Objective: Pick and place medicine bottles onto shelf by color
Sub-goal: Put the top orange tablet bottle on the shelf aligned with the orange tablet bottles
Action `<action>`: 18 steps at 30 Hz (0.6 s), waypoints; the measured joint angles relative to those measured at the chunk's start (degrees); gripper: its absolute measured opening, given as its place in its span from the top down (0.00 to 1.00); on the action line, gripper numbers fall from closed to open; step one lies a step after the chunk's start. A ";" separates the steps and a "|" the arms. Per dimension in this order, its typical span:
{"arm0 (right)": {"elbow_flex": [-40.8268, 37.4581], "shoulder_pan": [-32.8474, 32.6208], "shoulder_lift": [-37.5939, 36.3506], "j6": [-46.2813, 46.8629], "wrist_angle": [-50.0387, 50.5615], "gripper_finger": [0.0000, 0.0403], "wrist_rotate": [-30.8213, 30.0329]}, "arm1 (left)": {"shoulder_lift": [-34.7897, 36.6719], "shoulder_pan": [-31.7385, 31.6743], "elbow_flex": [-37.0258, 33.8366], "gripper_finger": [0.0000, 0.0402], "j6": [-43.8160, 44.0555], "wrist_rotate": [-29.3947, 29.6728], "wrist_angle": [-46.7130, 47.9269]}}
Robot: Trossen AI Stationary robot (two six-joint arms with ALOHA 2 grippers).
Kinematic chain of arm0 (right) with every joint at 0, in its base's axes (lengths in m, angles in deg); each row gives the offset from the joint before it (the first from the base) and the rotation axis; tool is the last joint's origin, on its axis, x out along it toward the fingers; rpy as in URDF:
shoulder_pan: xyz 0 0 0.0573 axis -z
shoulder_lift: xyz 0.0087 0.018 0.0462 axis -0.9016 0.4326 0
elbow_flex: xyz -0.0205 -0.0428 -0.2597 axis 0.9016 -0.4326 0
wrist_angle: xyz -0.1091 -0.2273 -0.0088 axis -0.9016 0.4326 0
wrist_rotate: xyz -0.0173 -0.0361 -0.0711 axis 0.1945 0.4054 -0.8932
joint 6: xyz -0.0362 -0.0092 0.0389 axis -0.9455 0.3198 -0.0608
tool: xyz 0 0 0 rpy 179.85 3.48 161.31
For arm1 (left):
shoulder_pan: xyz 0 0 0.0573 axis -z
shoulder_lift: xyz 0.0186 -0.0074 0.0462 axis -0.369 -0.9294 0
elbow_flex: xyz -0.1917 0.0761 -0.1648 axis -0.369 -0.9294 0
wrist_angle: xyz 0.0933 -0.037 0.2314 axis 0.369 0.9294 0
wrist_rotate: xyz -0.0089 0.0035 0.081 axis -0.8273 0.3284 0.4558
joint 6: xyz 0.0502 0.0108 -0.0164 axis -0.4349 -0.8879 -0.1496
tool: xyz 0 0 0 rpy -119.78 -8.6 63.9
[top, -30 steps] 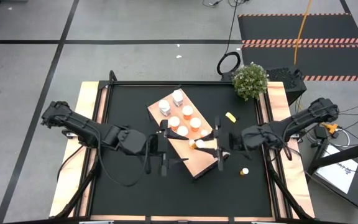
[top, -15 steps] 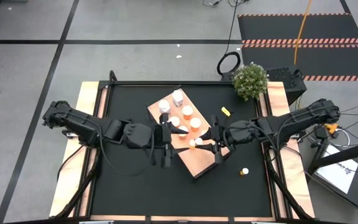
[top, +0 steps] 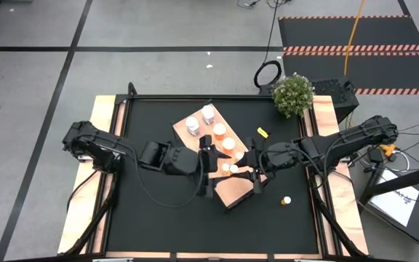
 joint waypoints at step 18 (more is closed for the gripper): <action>0.00 0.02 0.00 -3.02 -1.78 0.74 -0.48 | -2.25 -1.18 0.04 0.42 0.72 -3.58 -0.29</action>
